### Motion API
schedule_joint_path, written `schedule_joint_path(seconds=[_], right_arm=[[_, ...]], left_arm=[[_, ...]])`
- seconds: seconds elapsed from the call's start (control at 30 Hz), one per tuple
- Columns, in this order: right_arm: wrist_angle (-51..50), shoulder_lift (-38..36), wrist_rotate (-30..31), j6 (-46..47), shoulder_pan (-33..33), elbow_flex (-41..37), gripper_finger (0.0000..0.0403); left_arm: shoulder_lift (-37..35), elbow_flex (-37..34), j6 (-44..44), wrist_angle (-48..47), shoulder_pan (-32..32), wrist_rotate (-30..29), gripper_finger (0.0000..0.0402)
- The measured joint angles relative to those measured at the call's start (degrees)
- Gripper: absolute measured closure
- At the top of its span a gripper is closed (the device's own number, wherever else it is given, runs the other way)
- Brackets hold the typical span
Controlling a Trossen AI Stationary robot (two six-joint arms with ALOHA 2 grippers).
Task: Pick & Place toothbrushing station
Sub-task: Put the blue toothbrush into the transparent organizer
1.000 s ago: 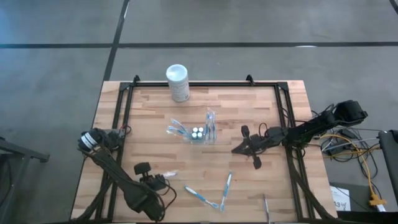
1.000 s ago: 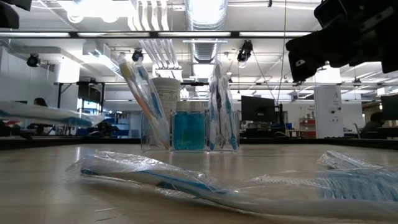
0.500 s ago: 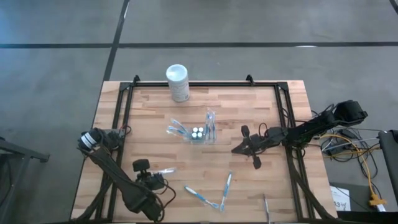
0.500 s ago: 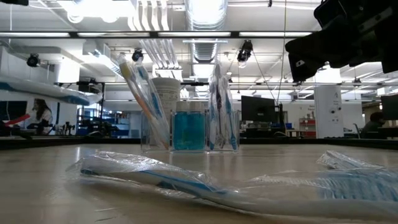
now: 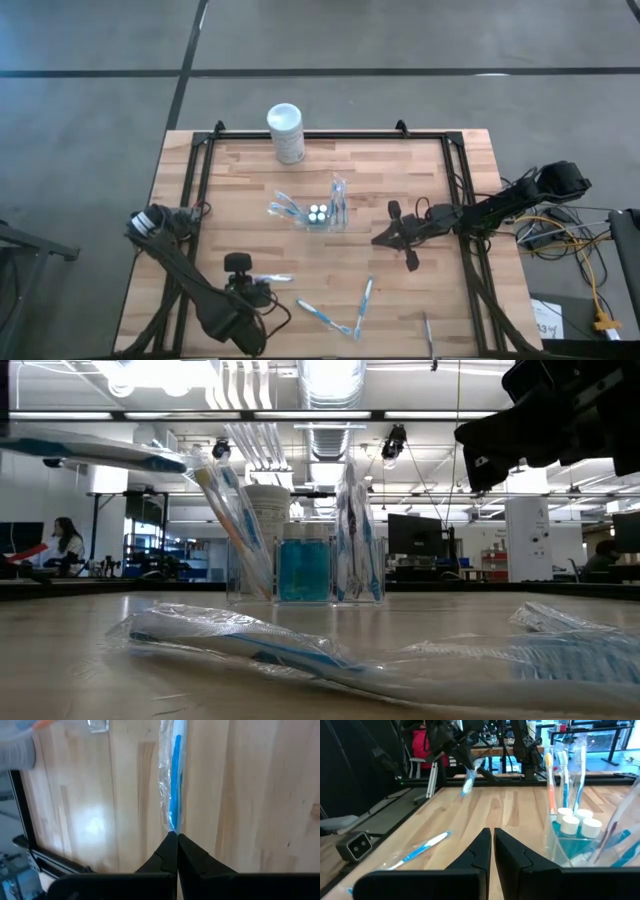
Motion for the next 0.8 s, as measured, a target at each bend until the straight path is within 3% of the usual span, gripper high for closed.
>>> schedule_joint_path(seconds=[0.27,0.47,0.7,0.8], right_arm=[[-4.79,0.00,-0.02,2.60,0.02,3.60,0.0317],[-19.16,0.00,0.14,1.23,0.09,11.51,0.0258],[-43.82,0.02,12.53,-3.02,4.43,25.39,0.0220],[-49.36,0.02,17.42,-4.51,7.13,30.62,0.0212]], left_arm=[[0.00,0.33,7.46,0.02,4.39,-2.40,0.0401],[0.00,0.33,13.40,0.02,7.90,-6.23,0.0401],[0.00,0.33,17.73,0.04,11.21,-7.61,0.0401],[0.00,0.33,18.81,0.03,12.30,-7.61,0.0401]])
